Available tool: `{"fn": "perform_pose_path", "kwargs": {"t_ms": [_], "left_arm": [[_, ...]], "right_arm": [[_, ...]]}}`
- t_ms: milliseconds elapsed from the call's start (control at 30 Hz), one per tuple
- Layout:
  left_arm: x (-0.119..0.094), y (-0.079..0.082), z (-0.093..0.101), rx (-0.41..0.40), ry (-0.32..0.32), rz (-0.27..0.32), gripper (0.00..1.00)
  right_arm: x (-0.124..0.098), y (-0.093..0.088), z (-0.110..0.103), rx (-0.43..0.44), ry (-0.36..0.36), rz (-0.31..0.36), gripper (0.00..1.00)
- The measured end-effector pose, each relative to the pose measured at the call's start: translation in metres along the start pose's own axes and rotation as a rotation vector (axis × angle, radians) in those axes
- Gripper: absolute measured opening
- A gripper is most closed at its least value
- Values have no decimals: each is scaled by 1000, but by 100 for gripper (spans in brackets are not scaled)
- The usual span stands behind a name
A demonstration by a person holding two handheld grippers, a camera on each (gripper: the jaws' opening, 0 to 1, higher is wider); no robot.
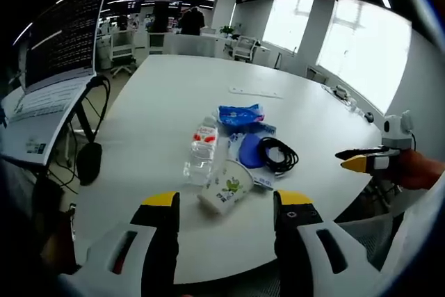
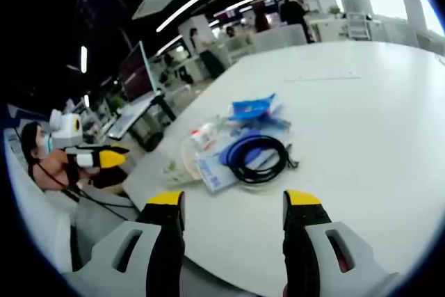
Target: Arrange the tabletop items into an orderly group along one side of the table until the central work area is clear of visible clutter.
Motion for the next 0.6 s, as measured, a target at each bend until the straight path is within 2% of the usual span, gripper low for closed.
{"fn": "perform_pose_path", "kwargs": {"t_ms": [600], "left_arm": [[0,6,-6,-16,11,8,53]], "right_arm": [[4,8,-3,-1,19,-8,54]]}}
Point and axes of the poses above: the point that each gripper's makers call its tool centre point, and the gripper's own axes: x roughly forward along the fingers, z roughly to its right, y roughly out of its top, the point moved 4 cm from there along -x, roughly backward along the fingers, and after that the axes turned 4 degrees about y, right-handed, at the moved point
